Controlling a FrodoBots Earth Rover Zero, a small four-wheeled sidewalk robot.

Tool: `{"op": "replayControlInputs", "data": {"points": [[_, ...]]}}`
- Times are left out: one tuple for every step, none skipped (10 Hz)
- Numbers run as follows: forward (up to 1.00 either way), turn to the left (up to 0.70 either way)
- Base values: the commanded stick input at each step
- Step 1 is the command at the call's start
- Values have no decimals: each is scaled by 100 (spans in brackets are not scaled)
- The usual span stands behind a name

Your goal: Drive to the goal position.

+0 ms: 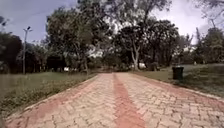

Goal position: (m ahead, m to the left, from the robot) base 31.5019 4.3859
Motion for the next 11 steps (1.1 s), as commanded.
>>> {"op": "replayControlInputs", "data": {"points": [[70, 0], [70, 0], [70, 0], [70, 0], [70, 0], [70, 0], [70, 0], [70, 0], [70, 0], [70, 0], [70, 0]]}}
